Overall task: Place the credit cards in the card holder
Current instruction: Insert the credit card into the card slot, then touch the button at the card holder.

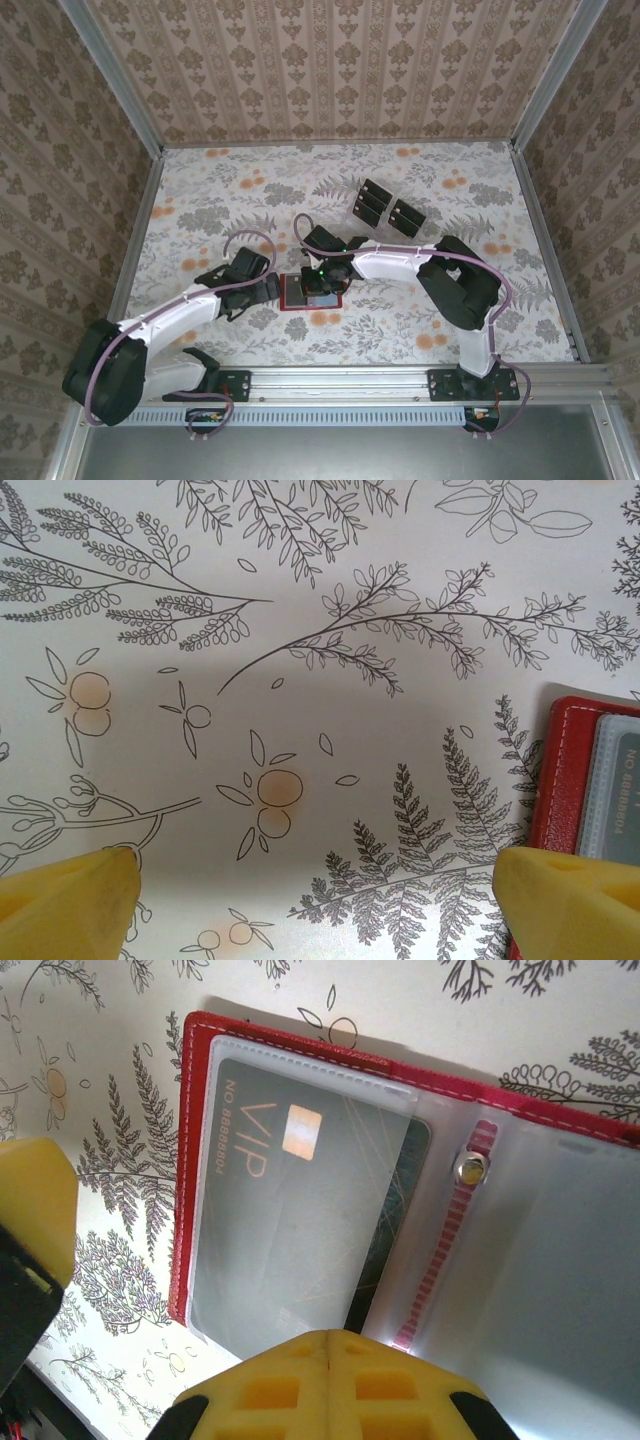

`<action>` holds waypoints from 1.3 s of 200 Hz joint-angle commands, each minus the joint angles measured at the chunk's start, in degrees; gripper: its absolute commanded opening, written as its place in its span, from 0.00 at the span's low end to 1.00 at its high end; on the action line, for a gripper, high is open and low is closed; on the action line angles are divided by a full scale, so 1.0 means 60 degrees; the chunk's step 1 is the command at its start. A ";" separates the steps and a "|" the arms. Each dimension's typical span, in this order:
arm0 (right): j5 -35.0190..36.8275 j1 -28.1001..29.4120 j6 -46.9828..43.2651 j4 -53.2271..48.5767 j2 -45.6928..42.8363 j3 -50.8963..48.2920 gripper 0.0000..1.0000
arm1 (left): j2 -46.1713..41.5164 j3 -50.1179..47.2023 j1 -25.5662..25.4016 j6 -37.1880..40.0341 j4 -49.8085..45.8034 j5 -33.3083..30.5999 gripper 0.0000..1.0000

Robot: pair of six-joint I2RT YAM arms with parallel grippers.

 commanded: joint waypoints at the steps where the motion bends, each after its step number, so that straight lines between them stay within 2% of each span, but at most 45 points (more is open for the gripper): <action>1: 0.0070 0.0012 -0.0244 -0.0368 -0.0316 0.0239 0.01 | 0.0090 0.0242 0.0045 0.0234 0.0011 0.0069 1.00; 32: 0.0678 -0.0182 -0.0480 -0.0720 -0.0784 0.0011 0.16 | 0.0234 0.0442 0.0045 0.0398 -0.0062 0.0146 1.00; 52: 0.0780 -0.0338 -0.0649 -0.0801 -0.0807 -0.0176 0.20 | 0.0391 0.0594 0.0030 0.0449 -0.0118 0.0184 1.00; 94: 0.1239 -0.0700 -0.1027 -0.0994 -0.0965 -0.0544 0.21 | 0.0776 0.0942 -0.0145 0.0440 -0.0095 0.0194 1.00; 173: 0.1760 -0.1162 -0.1394 -0.1262 -0.1683 -0.1104 0.21 | 0.1733 0.1773 -0.0999 0.0433 -0.0014 0.0000 1.00; 223: 0.1471 -0.1107 -0.1278 -0.1142 -0.1959 -0.1058 0.21 | 0.1853 0.2049 -0.1405 0.0449 -0.0067 -0.0274 1.00; 260: 0.1340 -0.0646 -0.1153 -0.1198 -0.1852 -0.0578 0.22 | 0.1651 0.1876 -0.1579 0.0292 -0.0117 -0.0555 1.00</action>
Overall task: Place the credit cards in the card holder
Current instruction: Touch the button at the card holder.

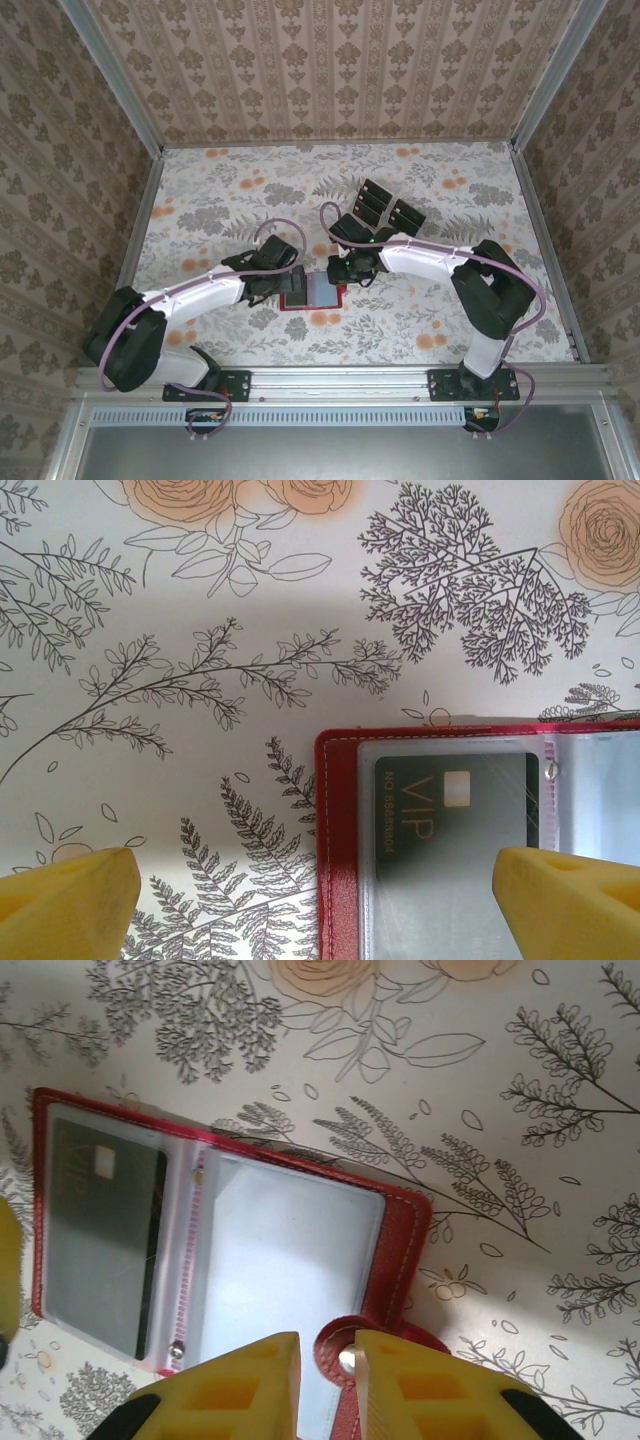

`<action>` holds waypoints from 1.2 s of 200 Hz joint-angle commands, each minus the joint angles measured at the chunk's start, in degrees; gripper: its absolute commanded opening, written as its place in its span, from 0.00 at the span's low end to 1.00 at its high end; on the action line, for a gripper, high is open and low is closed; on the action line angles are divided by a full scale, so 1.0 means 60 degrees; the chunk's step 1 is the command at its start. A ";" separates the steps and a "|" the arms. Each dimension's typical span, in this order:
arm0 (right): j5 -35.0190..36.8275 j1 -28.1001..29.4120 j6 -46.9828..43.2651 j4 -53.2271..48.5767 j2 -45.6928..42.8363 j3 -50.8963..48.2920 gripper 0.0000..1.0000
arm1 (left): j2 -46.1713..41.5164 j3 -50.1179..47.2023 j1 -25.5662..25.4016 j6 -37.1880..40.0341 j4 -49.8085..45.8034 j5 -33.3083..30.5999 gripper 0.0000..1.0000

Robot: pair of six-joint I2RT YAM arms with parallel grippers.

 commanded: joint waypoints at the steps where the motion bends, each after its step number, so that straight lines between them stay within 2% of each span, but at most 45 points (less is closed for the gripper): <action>1: -0.0158 0.0361 0.0067 -0.0198 -0.0158 0.0443 0.22 | -0.0206 0.0013 -0.0119 -0.0003 -0.0150 -0.0403 1.00; 43: 0.0029 0.0800 0.0175 -0.0274 0.0727 0.1064 0.32 | -0.0607 -0.0250 -0.0179 -0.0203 -0.0259 -0.0710 1.00; 87: 0.0266 0.0845 0.0154 -0.0416 0.1308 0.1368 0.34 | -0.0786 -0.0376 -0.0179 -0.0244 -0.0302 -0.0781 1.00; 106: 0.0677 0.0849 0.0114 -0.0701 0.1171 0.1327 0.33 | -0.0798 -0.0407 -0.0179 -0.0252 -0.0307 -0.0788 1.00; 132: 0.0785 0.0851 0.0258 -0.0393 0.0114 0.0742 0.33 | -0.0830 -0.0451 -0.0178 -0.0227 -0.0285 -0.0789 1.00; 145: 0.1141 0.0880 0.0290 -0.0543 -0.0356 0.0545 0.34 | -0.0867 -0.0500 -0.0179 -0.0212 -0.0276 -0.0817 1.00; 161: 0.1614 0.0883 0.0338 -0.0839 -0.0692 0.0352 0.44 | -0.0914 -0.0565 -0.0151 -0.0226 -0.0222 -0.0839 1.00; 173: 0.1997 0.0884 0.0337 -0.1046 -0.0678 0.0326 0.51 | -0.0940 -0.0624 -0.0138 -0.0242 -0.0160 -0.0847 1.00; 196: 0.2484 0.0980 0.0279 -0.1681 -0.0312 0.0566 0.57 | -0.0962 -0.0664 -0.0091 -0.0243 -0.0130 -0.0847 1.00; 240: 0.3967 0.1578 -0.0012 -0.2748 0.0883 0.1630 0.60 | -0.1057 -0.0731 -0.0034 -0.0229 -0.0076 -0.0814 1.00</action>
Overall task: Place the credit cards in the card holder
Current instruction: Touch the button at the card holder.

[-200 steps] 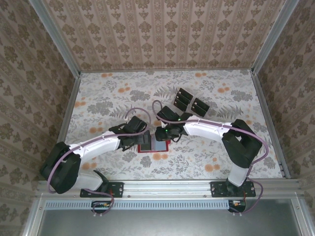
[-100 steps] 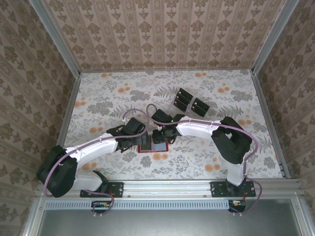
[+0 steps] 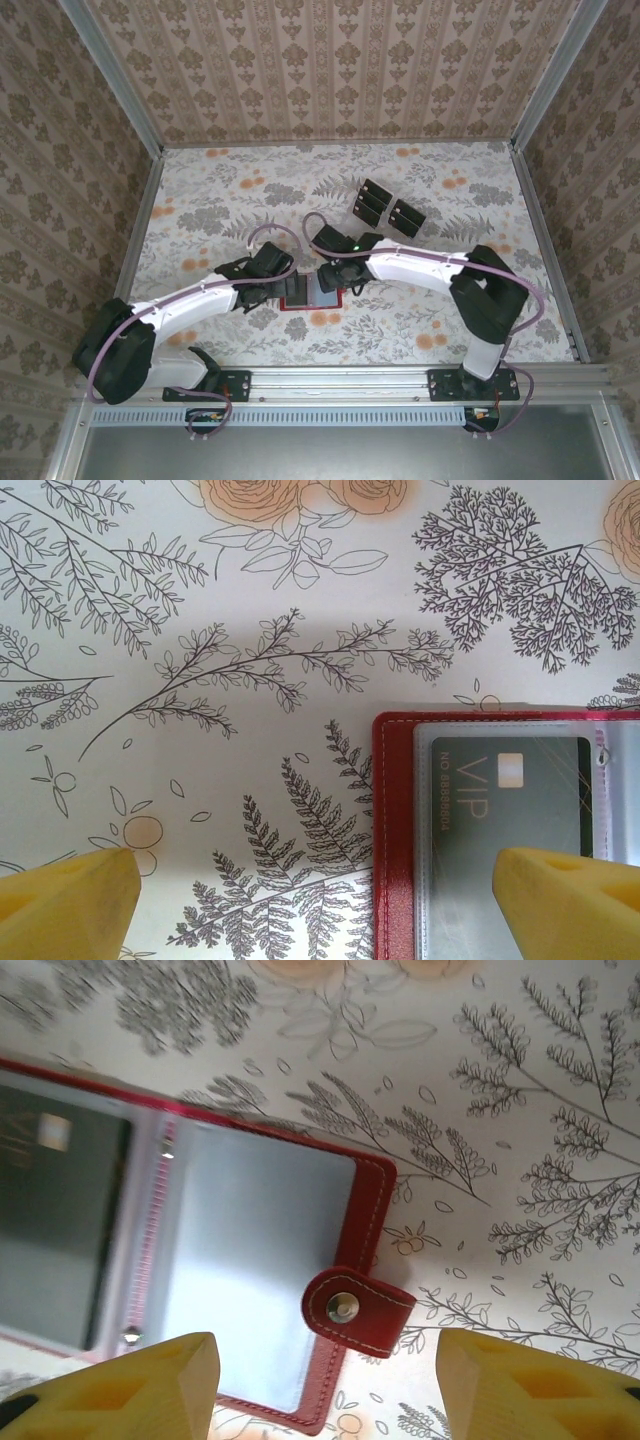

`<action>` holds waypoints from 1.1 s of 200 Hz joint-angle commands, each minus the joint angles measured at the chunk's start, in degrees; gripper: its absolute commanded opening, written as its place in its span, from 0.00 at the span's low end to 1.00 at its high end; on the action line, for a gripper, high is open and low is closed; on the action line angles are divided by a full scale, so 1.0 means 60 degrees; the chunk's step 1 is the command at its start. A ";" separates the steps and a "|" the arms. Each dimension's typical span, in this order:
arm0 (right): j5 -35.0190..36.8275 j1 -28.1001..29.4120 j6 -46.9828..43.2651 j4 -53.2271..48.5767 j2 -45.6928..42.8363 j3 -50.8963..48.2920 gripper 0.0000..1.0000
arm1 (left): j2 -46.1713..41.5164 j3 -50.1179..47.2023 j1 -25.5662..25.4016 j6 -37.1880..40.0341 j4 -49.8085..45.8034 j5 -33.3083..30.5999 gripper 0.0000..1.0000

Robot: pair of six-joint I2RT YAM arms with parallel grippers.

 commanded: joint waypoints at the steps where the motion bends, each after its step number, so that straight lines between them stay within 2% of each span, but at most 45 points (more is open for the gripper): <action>1: 0.1323 0.0341 -0.0229 -0.1054 0.0607 0.0684 0.60 | -0.0278 -0.0150 0.0072 -0.0204 0.0027 -0.0175 1.00; 58: 0.2354 0.0484 -0.0257 -0.1396 0.1448 0.1081 0.55 | -0.0384 -0.0289 0.0136 -0.0204 0.0077 -0.0103 1.00; 74: 0.2440 0.0475 -0.0239 -0.1351 0.1561 0.1066 0.48 | -0.0410 -0.0299 0.0149 -0.0195 0.0069 -0.0103 1.00; 111: 0.2485 0.0467 -0.0104 -0.1209 0.1496 0.0894 0.24 | -0.0399 -0.0366 0.0173 -0.0157 0.0076 -0.0083 1.00; 146: 0.2428 0.0454 0.0082 -0.1002 0.1079 0.0591 0.12 | -0.0443 -0.0423 0.0176 -0.0127 0.0062 -0.0088 1.00; 171: 0.1863 0.0276 0.0392 -0.0297 0.0482 0.0016 0.05 | -0.0457 -0.0429 0.0191 -0.0102 0.0076 -0.0067 1.00; 193: 0.0825 -0.0005 0.0790 0.0947 -0.0276 -0.0784 0.00 | -0.0501 -0.0510 0.0196 -0.0041 0.0237 0.0026 1.00; 220: -0.0385 -0.0366 0.1538 0.2641 -0.1135 -0.1862 0.00 | -0.0547 -0.0672 0.0191 0.0156 0.0661 0.0309 1.00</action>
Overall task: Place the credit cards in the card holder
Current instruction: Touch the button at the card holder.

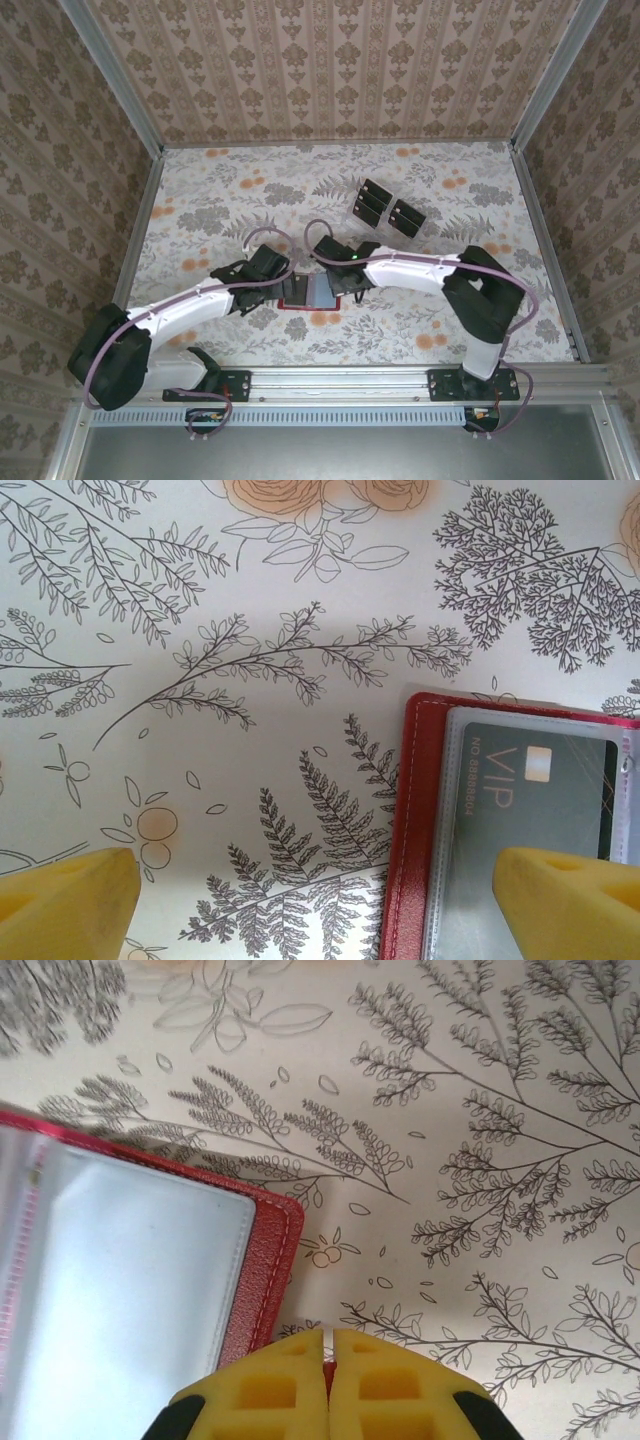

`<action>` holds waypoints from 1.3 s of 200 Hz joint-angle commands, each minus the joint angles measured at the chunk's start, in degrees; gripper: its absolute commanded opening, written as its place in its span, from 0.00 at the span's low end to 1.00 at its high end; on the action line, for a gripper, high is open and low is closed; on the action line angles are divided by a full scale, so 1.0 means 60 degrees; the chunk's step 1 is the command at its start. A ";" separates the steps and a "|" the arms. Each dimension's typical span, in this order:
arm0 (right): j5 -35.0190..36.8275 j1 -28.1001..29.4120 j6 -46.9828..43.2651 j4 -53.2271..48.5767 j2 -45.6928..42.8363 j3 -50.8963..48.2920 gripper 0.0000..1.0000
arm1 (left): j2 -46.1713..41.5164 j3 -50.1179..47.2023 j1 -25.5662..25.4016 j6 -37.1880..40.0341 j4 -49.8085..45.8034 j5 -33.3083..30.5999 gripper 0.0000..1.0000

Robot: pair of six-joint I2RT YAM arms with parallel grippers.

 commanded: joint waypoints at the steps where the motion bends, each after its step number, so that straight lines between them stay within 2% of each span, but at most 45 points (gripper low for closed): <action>1: -0.1326 -0.0283 0.0888 0.1789 -0.0798 -0.0733 0.00 | -0.0153 -0.0226 0.0063 0.0250 0.0389 0.0265 1.00; 44: -0.2387 -0.0635 0.2443 0.4751 -0.1624 -0.2488 0.00 | 0.0005 -0.0507 0.0001 0.0377 0.1125 0.0746 1.00; 68: -0.2406 -0.0694 0.3195 0.6455 -0.1977 -0.3457 0.00 | 0.0137 -0.0599 -0.0018 0.0379 0.1288 0.0798 1.00; 83: -0.2254 -0.0701 0.3503 0.6940 -0.2105 -0.3772 0.00 | 0.0221 -0.0674 -0.0017 0.0353 0.1385 0.0794 1.00; 127: -0.1707 -0.0719 0.3615 0.6082 -0.2090 -0.3799 0.00 | 0.0489 -0.0828 -0.0026 0.0275 0.1497 0.0748 1.00; 146: -0.1588 -0.0712 0.3633 0.5741 -0.1907 -0.3765 0.09 | 0.0551 -0.0821 -0.0021 0.0272 0.1532 0.0733 1.00; 171: -0.1495 -0.0720 0.3635 0.5641 -0.1711 -0.3821 0.15 | 0.0595 -0.0772 -0.0039 0.0308 0.1525 0.0666 1.00; 198: -0.1295 -0.0712 0.3631 0.5323 -0.1641 -0.3808 0.25 | 0.0617 -0.0755 -0.0035 0.0315 0.1525 0.0635 1.00; 260: -0.0936 -0.0852 0.3825 0.4617 -0.1884 -0.4148 0.26 | 0.0526 -0.0801 -0.0031 0.0304 0.1481 0.0590 1.00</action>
